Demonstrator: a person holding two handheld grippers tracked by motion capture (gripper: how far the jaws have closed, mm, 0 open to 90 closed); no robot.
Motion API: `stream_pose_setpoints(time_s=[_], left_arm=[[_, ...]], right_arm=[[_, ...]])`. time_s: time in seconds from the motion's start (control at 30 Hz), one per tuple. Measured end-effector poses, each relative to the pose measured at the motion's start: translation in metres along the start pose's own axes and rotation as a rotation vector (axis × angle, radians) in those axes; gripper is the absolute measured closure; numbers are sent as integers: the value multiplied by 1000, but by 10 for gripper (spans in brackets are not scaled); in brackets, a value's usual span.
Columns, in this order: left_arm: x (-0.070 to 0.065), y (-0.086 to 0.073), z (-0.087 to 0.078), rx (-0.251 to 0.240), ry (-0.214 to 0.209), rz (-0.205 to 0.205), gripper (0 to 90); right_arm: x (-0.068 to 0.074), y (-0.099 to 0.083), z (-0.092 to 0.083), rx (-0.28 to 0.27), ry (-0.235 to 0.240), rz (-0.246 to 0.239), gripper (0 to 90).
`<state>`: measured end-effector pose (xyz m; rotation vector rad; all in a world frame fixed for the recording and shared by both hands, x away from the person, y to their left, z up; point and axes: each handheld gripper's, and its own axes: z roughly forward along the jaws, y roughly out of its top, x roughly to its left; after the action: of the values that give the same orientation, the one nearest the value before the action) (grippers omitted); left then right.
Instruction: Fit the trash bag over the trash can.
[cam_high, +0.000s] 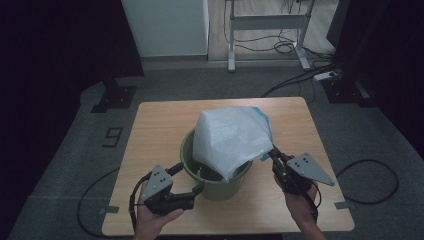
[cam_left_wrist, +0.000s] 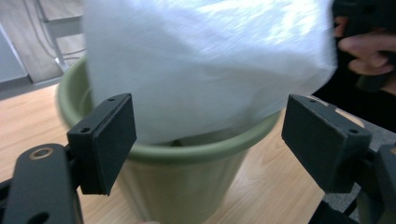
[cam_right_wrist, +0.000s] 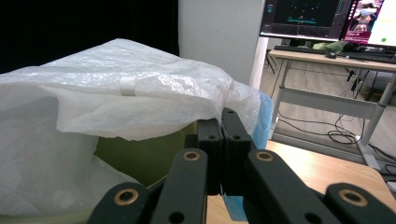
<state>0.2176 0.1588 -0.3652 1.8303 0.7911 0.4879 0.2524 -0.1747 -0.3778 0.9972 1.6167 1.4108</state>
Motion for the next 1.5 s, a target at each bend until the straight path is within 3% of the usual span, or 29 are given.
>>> stream_pose_setpoints(time_s=[0.23,0.5,0.7,0.83,0.97,1.03,1.13,1.37,1.5], left_arm=[[-22,10,7,6,-38,62,160],[-30,19,19,11,-60,66,156],[-32,20,33,16,-48,53,157],[-35,19,40,26,-10,72,163],[-34,17,42,2,29,83,303],[-32,16,41,-11,13,87,457],[-28,16,39,-32,-8,89,619],[-13,18,31,-40,-74,81,807],[-5,18,25,-60,-86,74,860]], right_arm=[[2,1,1,6,5,-3,877],[4,2,0,1,11,-2,877],[7,1,0,2,20,-2,877],[9,1,0,2,28,-3,877],[9,1,0,1,31,-5,877],[9,1,0,0,30,-3,876],[8,2,0,-1,30,-1,873],[10,4,2,-2,42,-11,863],[14,8,5,-7,62,-22,841]])
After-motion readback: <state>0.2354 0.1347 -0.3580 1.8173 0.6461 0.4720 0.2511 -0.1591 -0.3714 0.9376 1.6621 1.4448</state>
